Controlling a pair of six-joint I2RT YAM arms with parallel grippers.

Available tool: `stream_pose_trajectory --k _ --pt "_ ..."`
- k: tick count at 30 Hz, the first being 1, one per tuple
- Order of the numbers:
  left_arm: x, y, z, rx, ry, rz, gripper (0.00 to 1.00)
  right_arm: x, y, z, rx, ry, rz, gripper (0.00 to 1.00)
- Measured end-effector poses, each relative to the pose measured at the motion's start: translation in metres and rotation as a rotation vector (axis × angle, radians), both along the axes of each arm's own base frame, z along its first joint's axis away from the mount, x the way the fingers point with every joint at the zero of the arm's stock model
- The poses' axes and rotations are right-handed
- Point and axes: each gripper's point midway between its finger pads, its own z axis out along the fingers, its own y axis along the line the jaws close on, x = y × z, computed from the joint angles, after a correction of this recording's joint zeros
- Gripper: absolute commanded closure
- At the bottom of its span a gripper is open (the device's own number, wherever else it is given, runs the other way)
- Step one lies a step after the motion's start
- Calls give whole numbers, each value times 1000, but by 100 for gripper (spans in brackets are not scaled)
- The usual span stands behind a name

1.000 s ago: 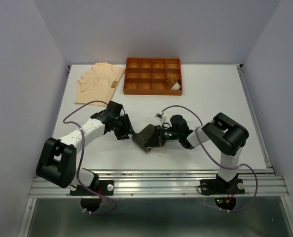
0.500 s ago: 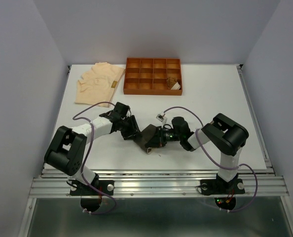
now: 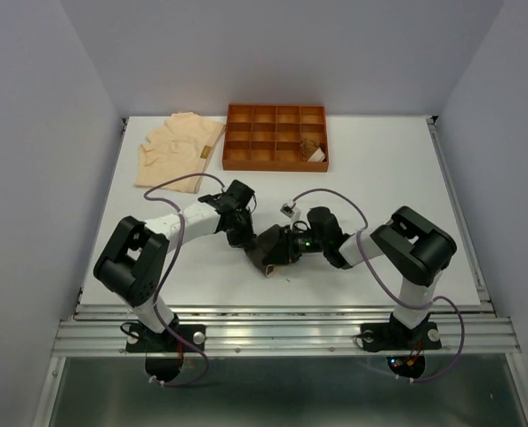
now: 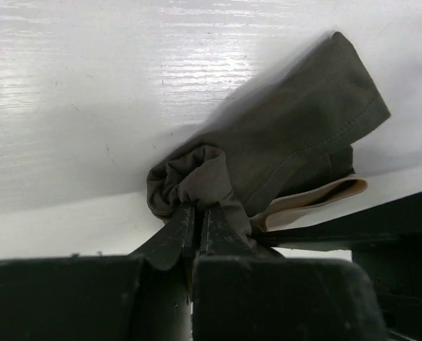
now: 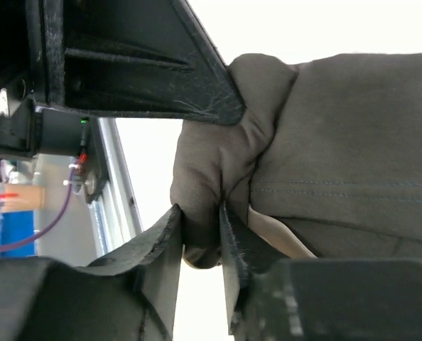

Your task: Roll the underwear

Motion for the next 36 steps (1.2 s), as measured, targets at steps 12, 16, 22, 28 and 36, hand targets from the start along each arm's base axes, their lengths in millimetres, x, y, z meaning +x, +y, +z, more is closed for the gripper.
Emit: stream_pose_trajectory --k 12,16,22,28,36 --pt "-18 48 1 360 92 15 100 -37 9 24 -179 -309 106 27" --pt "-30 64 1 449 160 11 100 -52 23 47 -204 -480 125 27" --pt "-46 76 2 518 253 -5 100 -65 33 62 -281 -703 135 27" --pt "-56 83 1 567 322 -13 100 -79 54 64 -354 -854 198 27" --pt "-61 85 4 580 351 -13 100 -97 84 50 -456 -1000 281 27"
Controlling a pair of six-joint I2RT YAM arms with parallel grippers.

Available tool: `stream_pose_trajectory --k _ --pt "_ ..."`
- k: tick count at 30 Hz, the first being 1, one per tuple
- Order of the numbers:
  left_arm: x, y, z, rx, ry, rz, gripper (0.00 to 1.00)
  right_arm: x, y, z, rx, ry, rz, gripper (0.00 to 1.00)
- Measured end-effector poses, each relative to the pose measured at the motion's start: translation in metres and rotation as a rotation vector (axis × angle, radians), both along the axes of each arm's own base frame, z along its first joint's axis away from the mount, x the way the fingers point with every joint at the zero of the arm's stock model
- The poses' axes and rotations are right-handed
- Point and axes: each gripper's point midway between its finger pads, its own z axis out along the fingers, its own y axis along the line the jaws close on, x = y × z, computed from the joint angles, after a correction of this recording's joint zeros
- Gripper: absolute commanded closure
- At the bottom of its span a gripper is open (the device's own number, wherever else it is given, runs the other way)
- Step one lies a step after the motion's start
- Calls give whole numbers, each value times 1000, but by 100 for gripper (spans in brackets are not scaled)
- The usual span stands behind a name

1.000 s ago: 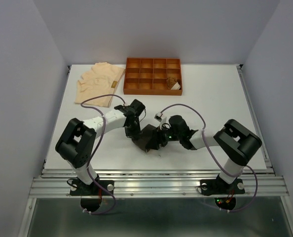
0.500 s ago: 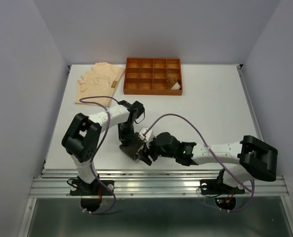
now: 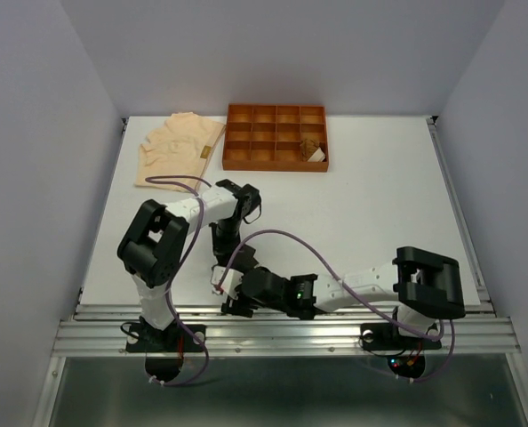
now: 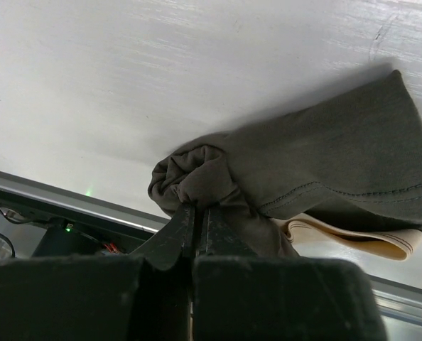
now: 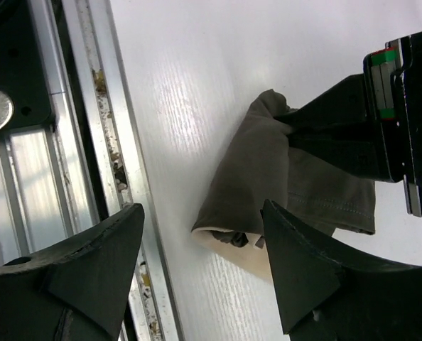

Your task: Roll the underwear

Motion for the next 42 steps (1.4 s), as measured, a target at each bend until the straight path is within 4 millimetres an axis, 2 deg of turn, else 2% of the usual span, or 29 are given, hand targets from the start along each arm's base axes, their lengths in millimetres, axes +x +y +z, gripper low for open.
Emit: stream_pose_trajectory --k 4,10,13,14,15,16,17,18,19,20,23,27,31,34,36,38,40,42 --pt "-1 0 -2 5 11 0 100 7 4 -6 -42 -58 -19 27" --pt "-1 0 -2 5 12 1 100 18 2 -34 -142 -123 -43 29" --pt "-1 0 -2 5 11 1 100 24 -2 -44 -185 -150 -63 35" --pt "0 0 -2 4 9 1 100 25 -3 -44 -189 -155 -70 39" --pt "0 -1 -2 3 9 1 100 27 -3 -44 -192 -161 -75 60" --pt "0 -1 -2 2 9 0 100 28 -4 -44 -197 -170 -82 71" --pt "-1 -1 -2 0 11 1 100 29 -5 -44 -195 -167 -91 86" --pt "0 -1 -2 -1 10 1 99 30 -5 -44 -195 -169 -100 90" --pt "0 -2 -2 -3 9 1 94 30 -6 -44 -196 -171 -102 94" --pt "0 -2 -3 -7 10 2 81 32 -6 -43 -194 -172 -114 97" --pt "1 -4 -3 -15 7 -1 60 32 -7 -43 -186 -164 -138 99" --pt "7 -8 -2 -28 -17 8 54 29 -7 -47 -142 -97 -180 99" --pt "31 -17 9 -63 -89 34 53 32 -12 -47 -51 19 -221 99" --pt "71 -22 27 -116 -211 82 53 42 -26 -46 35 123 -241 99" --pt "110 -24 48 -179 -347 145 53 49 -37 -47 93 209 -248 99" --pt "140 -23 73 -251 -483 198 52 59 -47 -47 152 307 -258 99" --pt "160 -17 103 -308 -608 242 50 72 -56 -46 208 396 -279 99" --pt "168 -15 122 -340 -680 257 50 77 -62 -45 250 457 -273 99"
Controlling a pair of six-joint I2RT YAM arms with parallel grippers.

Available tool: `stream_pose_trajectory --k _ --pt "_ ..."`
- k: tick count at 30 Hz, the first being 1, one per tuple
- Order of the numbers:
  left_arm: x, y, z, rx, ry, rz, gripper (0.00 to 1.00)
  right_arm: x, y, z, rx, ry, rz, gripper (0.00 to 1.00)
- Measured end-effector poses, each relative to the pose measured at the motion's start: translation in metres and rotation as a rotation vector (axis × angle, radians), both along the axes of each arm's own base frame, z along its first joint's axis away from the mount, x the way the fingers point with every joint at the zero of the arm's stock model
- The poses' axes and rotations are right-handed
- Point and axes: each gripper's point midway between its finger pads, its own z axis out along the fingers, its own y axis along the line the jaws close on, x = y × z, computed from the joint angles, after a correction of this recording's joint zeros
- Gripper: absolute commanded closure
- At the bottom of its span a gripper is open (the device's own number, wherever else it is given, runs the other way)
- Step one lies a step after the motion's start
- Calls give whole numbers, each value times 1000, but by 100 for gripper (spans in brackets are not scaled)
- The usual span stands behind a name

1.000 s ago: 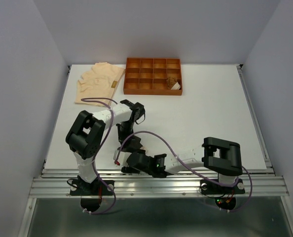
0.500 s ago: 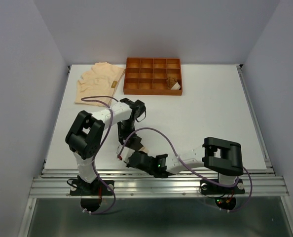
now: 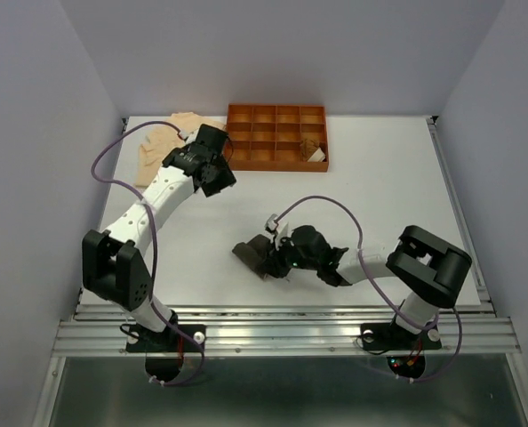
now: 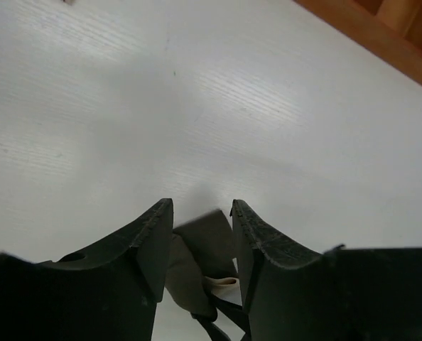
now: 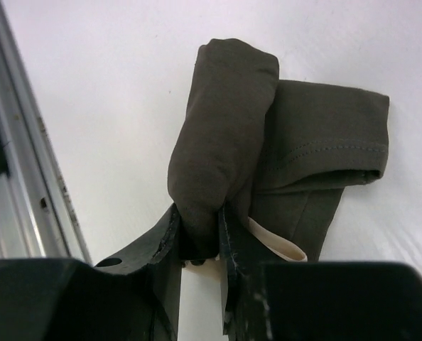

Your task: Roll the underwear

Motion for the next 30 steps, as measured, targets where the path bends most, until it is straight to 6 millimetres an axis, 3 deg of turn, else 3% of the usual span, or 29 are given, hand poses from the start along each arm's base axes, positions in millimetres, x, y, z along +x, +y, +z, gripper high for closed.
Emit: stream_pose_trajectory --k 3,6,10,13,17,22,30 --pt "6 -2 23 -42 -88 -5 50 1 -13 -2 81 91 17 99" --pt "2 -7 12 -66 -86 -36 50 6 -21 -3 139 172 21 95" --pt "-21 -18 -30 -110 9 -117 50 15 -39 -9 212 298 -8 94" --pt "-49 -30 -63 -170 92 -192 50 18 -49 -13 243 367 -32 93" --pt "-84 -39 -90 -220 164 -256 49 19 -50 -15 267 414 -44 92" --pt "-107 -57 -94 -301 160 -326 49 18 -53 -18 281 455 -83 85" --pt "-113 -86 -94 -393 132 -376 50 20 -58 -20 291 468 -137 85"
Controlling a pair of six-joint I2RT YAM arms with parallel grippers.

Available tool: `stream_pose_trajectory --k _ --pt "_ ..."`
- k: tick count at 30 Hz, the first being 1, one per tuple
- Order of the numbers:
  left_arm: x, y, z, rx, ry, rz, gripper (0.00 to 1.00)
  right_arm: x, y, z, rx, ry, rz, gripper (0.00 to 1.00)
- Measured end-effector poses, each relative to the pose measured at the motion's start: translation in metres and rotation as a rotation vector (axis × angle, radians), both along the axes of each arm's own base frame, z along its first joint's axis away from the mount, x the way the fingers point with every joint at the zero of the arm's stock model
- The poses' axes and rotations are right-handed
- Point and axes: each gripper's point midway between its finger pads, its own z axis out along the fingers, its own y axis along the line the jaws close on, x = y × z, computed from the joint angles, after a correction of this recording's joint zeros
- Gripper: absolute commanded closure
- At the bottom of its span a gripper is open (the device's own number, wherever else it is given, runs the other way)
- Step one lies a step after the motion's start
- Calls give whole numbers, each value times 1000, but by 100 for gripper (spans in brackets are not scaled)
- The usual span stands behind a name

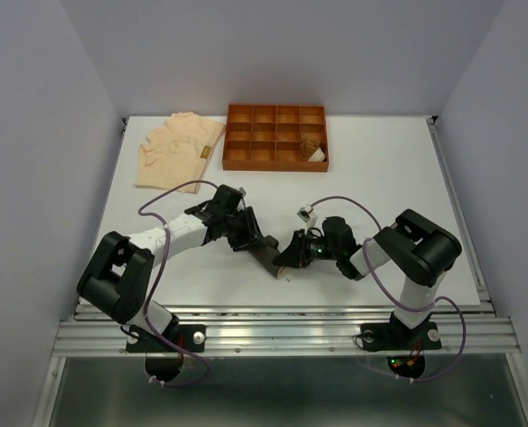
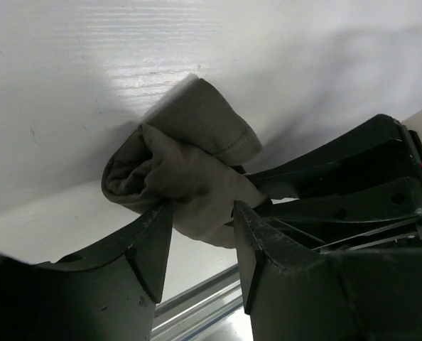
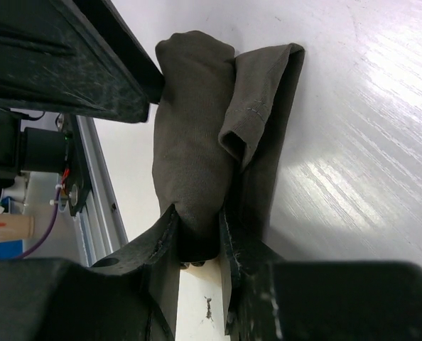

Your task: Roll the underwear

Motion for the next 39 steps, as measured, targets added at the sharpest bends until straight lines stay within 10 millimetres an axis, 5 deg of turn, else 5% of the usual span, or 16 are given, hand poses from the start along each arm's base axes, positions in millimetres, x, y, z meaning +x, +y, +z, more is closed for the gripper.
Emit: stream_pose_trajectory --k 6,15,23,26,28,29,39 --pt "-3 2 -14 41 36 17 50 1 -2 -1 -1 13 -16 83" --pt "-8 33 -19 197 38 108 50 1 -2 -1 -1 15 -16 83" --pt "-12 14 -34 82 73 105 50 1 -1 -1 1 14 -7 82" --pt "-10 7 -39 48 85 109 62 2 0 -1 0 8 -3 78" --pt "-8 3 -38 28 87 110 81 3 0 -1 -2 5 1 78" --pt "-8 2 -39 22 89 111 98 3 0 -1 -4 4 2 76" --pt "-1 -1 -39 114 79 168 100 3 -5 8 -100 -37 20 39"
